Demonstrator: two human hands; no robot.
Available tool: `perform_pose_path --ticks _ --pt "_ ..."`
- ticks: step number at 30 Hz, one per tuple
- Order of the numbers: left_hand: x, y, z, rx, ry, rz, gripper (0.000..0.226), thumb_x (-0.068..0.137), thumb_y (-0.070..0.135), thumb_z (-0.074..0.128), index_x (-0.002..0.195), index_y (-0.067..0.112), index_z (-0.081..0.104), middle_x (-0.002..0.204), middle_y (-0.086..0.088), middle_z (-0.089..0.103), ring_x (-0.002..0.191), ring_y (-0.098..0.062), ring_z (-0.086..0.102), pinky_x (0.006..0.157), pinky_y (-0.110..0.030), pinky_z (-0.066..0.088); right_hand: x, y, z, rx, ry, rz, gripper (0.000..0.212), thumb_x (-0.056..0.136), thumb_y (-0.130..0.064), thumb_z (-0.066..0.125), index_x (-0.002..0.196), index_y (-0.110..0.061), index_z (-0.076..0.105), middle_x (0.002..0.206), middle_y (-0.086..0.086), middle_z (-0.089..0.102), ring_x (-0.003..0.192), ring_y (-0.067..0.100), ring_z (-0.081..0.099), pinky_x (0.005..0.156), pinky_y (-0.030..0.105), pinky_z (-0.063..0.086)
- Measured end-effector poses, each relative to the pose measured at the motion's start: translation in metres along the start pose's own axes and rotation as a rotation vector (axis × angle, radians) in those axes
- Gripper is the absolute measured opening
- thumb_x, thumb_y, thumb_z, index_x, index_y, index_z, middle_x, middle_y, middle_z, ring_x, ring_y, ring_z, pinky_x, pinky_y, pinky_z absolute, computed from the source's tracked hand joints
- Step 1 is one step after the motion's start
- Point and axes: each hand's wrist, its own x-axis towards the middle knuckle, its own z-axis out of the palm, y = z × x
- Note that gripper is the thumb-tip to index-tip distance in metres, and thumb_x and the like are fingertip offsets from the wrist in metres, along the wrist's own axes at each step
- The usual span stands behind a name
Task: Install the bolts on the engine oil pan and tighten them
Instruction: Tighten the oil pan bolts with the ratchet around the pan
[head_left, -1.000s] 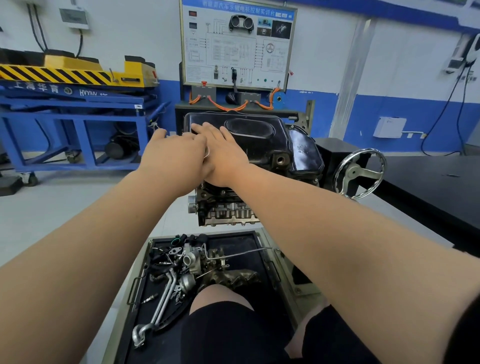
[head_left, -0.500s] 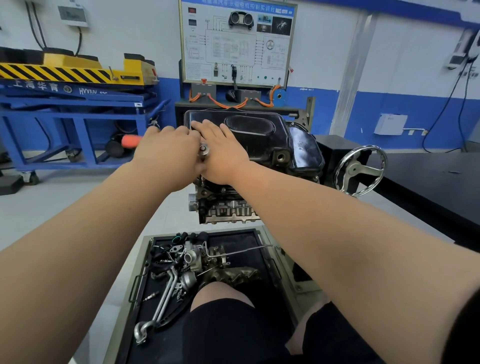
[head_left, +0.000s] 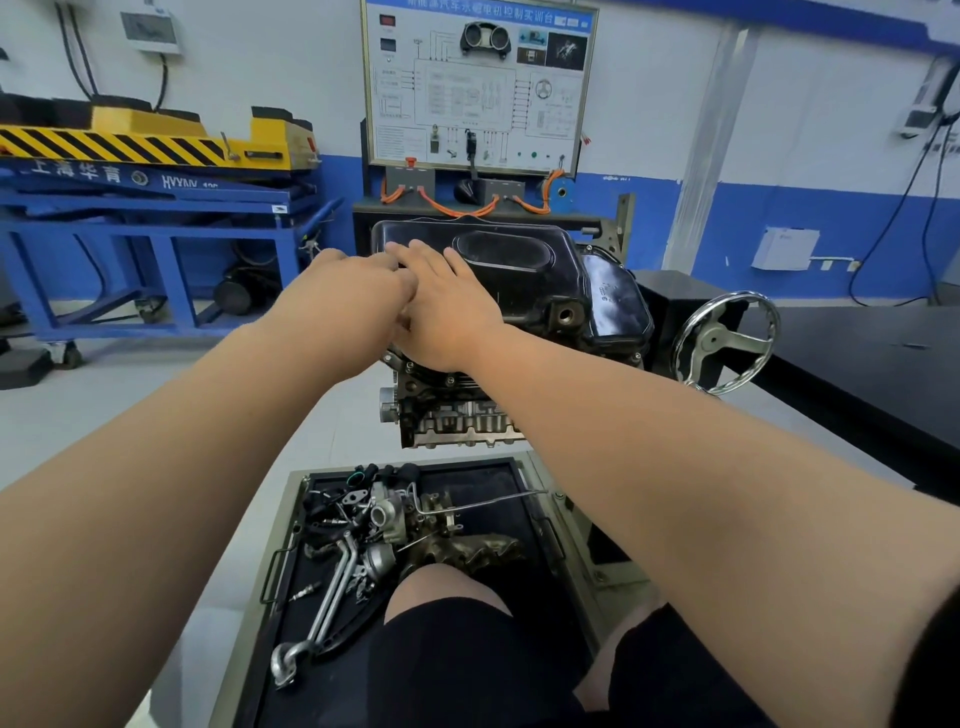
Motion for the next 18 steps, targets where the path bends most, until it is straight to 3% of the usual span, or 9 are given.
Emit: perform_pose_path --ticks 4,8,10,12,14,16,18 --pt "-0.002 0.013 -0.008 -0.106 0.037 0.012 0.033 0.096 0.023 0.046 0.127 0.013 0.051 0.123 -0.005 0.048 0.093 -0.027 0.058 0.076 -0.038 0.047 0.001 0.003 -0.003 0.028 -0.057 0.005 0.076 0.090 -0.046 0.041 0.153 -0.018 0.011 0.160 0.001 0.007 0.146 0.019 -0.002 0.119 0.041 -0.004" --pt "-0.003 0.019 -0.010 -0.329 0.040 -0.066 0.034 0.094 0.021 0.051 0.127 0.012 0.053 0.128 -0.007 0.046 0.102 -0.029 0.055 0.084 -0.039 0.047 -0.001 0.004 -0.010 0.065 -0.094 0.006 0.083 0.087 -0.047 0.049 0.153 -0.016 0.009 0.159 0.003 0.009 0.146 0.019 -0.001 0.119 0.040 -0.004" --pt "-0.005 0.017 -0.009 -0.393 0.073 -0.105 0.033 0.094 0.021 0.053 0.126 0.012 0.054 0.124 -0.008 0.047 0.102 -0.029 0.054 0.087 -0.040 0.046 -0.002 0.002 -0.018 0.213 -0.091 0.020 0.081 0.084 -0.045 0.055 0.150 -0.017 0.020 0.154 0.004 0.023 0.144 0.019 0.012 0.119 0.040 0.003" --pt "-0.006 0.014 -0.007 -0.439 0.100 -0.119 0.033 0.093 0.021 0.054 0.125 0.014 0.055 0.118 -0.007 0.048 0.101 -0.029 0.053 0.086 -0.040 0.045 -0.007 0.002 -0.025 0.367 -0.019 0.028 0.061 0.078 -0.041 0.061 0.132 -0.020 0.045 0.130 0.000 0.048 0.126 0.019 0.038 0.111 0.039 0.026" --pt "-0.005 0.012 -0.007 -0.464 0.129 -0.114 0.032 0.092 0.020 0.055 0.124 0.014 0.056 0.117 -0.006 0.050 0.102 -0.029 0.053 0.087 -0.040 0.045 -0.014 0.002 -0.033 0.396 0.038 -0.012 0.033 0.077 -0.035 0.061 0.106 -0.020 0.056 0.099 -0.004 0.055 0.101 0.020 0.047 0.090 0.037 0.039" --pt "-0.002 0.011 -0.007 -0.481 0.152 -0.104 0.033 0.092 0.019 0.056 0.124 0.015 0.057 0.119 -0.006 0.051 0.104 -0.029 0.053 0.088 -0.040 0.045 -0.021 0.005 -0.039 0.411 -0.007 -0.054 0.007 0.081 -0.026 0.058 0.085 -0.024 0.052 0.077 -0.012 0.048 0.084 0.019 0.049 0.073 0.032 0.040" --pt "-0.001 0.012 -0.005 -0.479 0.170 -0.093 0.033 0.092 0.019 0.057 0.125 0.015 0.057 0.119 -0.006 0.051 0.102 -0.029 0.055 0.086 -0.041 0.046 -0.025 0.009 -0.045 0.376 -0.069 -0.069 0.008 0.083 -0.019 0.054 0.078 -0.022 0.049 0.069 -0.012 0.046 0.074 0.019 0.052 0.062 0.028 0.036"
